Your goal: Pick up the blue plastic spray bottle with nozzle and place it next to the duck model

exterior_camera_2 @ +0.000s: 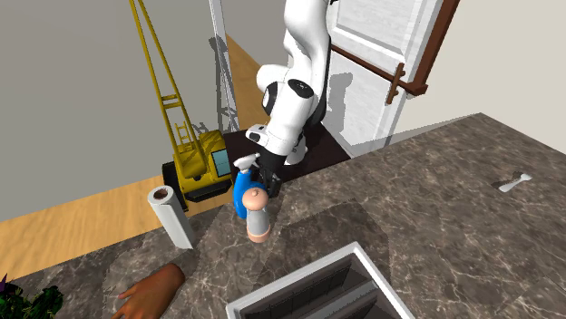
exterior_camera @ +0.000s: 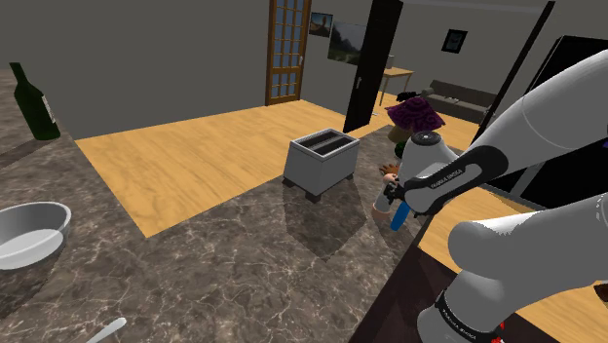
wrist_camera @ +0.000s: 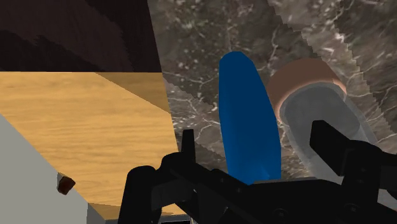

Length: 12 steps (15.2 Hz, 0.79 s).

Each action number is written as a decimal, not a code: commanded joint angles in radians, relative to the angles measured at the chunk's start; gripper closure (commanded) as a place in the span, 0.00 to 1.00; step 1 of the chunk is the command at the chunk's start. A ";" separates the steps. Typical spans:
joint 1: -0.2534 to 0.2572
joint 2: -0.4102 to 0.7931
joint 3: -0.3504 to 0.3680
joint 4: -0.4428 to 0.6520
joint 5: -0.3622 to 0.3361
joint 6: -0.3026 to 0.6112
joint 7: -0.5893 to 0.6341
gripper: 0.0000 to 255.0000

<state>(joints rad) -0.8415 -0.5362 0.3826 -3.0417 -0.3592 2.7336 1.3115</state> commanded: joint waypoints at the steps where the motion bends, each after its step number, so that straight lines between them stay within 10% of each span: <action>1: -0.001 0.001 0.001 0.000 -0.001 0.002 0.001 0.00; 4: -0.001 0.001 0.000 0.000 -0.001 0.001 0.000 0.00; 5: -0.001 0.001 0.000 0.000 -0.001 0.001 0.000 1.00; 12: -0.002 0.001 0.001 0.000 -0.001 0.002 0.000 1.00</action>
<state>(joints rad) -0.8430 -0.5351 0.3833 -3.0413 -0.3604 2.7354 1.3119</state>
